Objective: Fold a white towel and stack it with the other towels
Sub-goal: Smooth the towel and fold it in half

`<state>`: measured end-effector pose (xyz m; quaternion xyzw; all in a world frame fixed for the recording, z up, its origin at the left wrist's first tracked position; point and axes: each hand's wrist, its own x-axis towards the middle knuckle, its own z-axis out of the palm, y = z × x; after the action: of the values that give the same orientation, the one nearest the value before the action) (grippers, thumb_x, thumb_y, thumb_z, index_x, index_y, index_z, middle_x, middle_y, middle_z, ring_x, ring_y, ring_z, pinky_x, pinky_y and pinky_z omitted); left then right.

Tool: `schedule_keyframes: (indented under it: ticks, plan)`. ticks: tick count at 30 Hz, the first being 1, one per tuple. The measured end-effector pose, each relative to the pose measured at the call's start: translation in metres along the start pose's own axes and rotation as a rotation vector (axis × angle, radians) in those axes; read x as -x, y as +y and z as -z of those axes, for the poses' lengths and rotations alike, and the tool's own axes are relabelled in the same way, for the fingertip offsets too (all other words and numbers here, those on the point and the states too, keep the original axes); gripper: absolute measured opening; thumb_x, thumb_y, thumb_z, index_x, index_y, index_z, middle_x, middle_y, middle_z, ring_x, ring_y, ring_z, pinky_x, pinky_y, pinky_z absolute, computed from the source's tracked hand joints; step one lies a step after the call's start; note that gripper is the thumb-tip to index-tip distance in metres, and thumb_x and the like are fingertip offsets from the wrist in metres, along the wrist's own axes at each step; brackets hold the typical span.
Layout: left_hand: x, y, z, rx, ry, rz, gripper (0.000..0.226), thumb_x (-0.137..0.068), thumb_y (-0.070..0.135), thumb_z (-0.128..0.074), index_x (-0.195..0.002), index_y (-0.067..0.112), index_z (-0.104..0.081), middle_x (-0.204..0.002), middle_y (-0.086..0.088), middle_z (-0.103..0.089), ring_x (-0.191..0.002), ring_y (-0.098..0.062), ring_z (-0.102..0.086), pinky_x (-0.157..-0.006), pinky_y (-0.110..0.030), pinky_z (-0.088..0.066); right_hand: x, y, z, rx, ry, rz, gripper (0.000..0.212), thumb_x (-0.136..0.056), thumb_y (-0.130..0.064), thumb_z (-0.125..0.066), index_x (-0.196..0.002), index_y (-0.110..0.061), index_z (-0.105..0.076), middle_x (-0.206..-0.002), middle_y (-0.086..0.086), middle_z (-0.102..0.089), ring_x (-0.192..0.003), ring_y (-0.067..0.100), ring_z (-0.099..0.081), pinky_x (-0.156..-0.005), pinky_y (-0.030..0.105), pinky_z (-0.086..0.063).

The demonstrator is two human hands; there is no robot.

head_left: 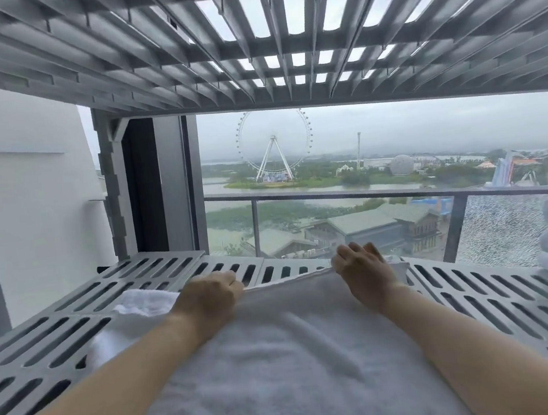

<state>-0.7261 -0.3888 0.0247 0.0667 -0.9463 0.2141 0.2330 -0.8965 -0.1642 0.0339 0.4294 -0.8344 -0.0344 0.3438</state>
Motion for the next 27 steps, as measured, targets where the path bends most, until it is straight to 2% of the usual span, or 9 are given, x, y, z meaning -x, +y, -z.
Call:
schedule_keyframes:
  ticks: [3, 7, 11, 16, 19, 21, 24, 27]
  plan:
    - [0.006, -0.015, 0.002, -0.138, -0.006, 0.010, 0.036, -0.081, -0.003, -0.036, -0.102, 0.018, -0.057, -0.107, -0.001, -0.052, -0.098, -0.022, -0.050, -0.079, -0.034, -0.035, -0.003, 0.005, 0.002, 0.050, -0.080, -0.077, 0.026, -0.089, 0.003, -0.042, -0.107, -0.005, -0.059, -0.118, 0.011, -0.051, -0.114, 0.026, -0.045, -0.094, 0.035, -0.037]
    - [0.014, -0.031, 0.005, -0.254, -0.056, 0.073, 0.036, -0.082, -0.002, -0.033, -0.103, 0.016, -0.056, -0.120, -0.006, -0.041, -0.108, -0.024, -0.040, -0.075, -0.035, -0.026, -0.002, 0.005, 0.004, 0.025, -0.197, -0.222, 0.016, -0.092, -0.006, -0.049, -0.102, -0.002, -0.062, -0.117, 0.011, -0.052, -0.102, 0.028, -0.058, -0.075, 0.035, -0.049]
    - [0.015, -0.023, -0.003, -0.218, -0.112, 0.154, 0.034, -0.088, -0.001, -0.031, -0.110, 0.014, -0.053, -0.115, -0.006, -0.050, -0.099, -0.022, -0.052, -0.073, -0.032, -0.043, 0.002, 0.005, 0.005, 0.000, -0.254, -0.300, 0.014, -0.095, -0.013, -0.044, -0.102, -0.012, -0.056, -0.099, 0.006, -0.066, -0.089, 0.027, -0.065, -0.063, 0.031, -0.042]
    - [0.012, -0.019, -0.010, -0.116, -0.079, 0.203, 0.028, -0.093, -0.001, -0.032, -0.110, 0.012, -0.049, -0.107, -0.004, -0.053, -0.088, -0.021, -0.060, -0.068, -0.031, -0.051, 0.004, -0.007, 0.003, -0.108, -0.199, -0.328, 0.018, -0.098, -0.020, -0.037, -0.112, -0.013, -0.048, -0.104, 0.009, -0.067, -0.094, 0.030, -0.064, -0.065, 0.032, -0.038]
    - [0.006, -0.016, -0.009, -0.102, -0.061, 0.182, 0.024, -0.095, 0.001, -0.032, -0.113, 0.013, -0.043, -0.108, -0.003, -0.053, -0.083, -0.020, -0.064, -0.062, -0.029, -0.048, -0.001, -0.018, 0.002, -0.107, -0.201, -0.329, 0.022, -0.096, -0.011, -0.038, -0.117, -0.014, -0.044, -0.106, 0.008, -0.067, -0.095, 0.028, -0.065, -0.064, 0.031, -0.040]
    - [0.002, -0.017, -0.010, -0.083, -0.062, 0.193, 0.025, -0.094, 0.000, -0.034, -0.112, 0.014, -0.043, -0.109, -0.002, -0.053, -0.085, -0.021, -0.065, -0.064, -0.030, -0.049, -0.005, -0.022, 0.000, -0.101, -0.232, -0.366, 0.025, -0.095, -0.006, -0.039, -0.118, -0.013, -0.045, -0.108, 0.008, -0.066, -0.097, 0.028, -0.064, -0.066, 0.030, -0.042]
    - [-0.006, -0.020, -0.011, -0.060, -0.101, 0.203, 0.034, -0.084, -0.013, -0.040, -0.105, 0.012, -0.050, -0.108, -0.002, -0.054, -0.092, -0.022, -0.066, -0.073, -0.030, -0.054, -0.009, -0.019, -0.005, -0.129, -0.294, -0.443, 0.024, -0.094, -0.006, -0.039, -0.115, -0.013, -0.048, -0.112, 0.007, -0.064, -0.101, 0.027, -0.063, -0.072, 0.032, -0.046]
    - [-0.019, -0.020, -0.015, -0.093, -0.150, 0.229, 0.038, -0.083, -0.015, -0.042, -0.105, 0.011, -0.057, -0.111, -0.004, -0.054, -0.099, -0.023, -0.065, -0.075, -0.031, -0.053, -0.014, -0.016, -0.012, -0.198, -0.396, -0.468, 0.032, -0.091, -0.006, -0.035, -0.121, -0.010, -0.047, -0.125, 0.009, -0.053, -0.115, 0.027, -0.052, -0.089, 0.035, -0.043]
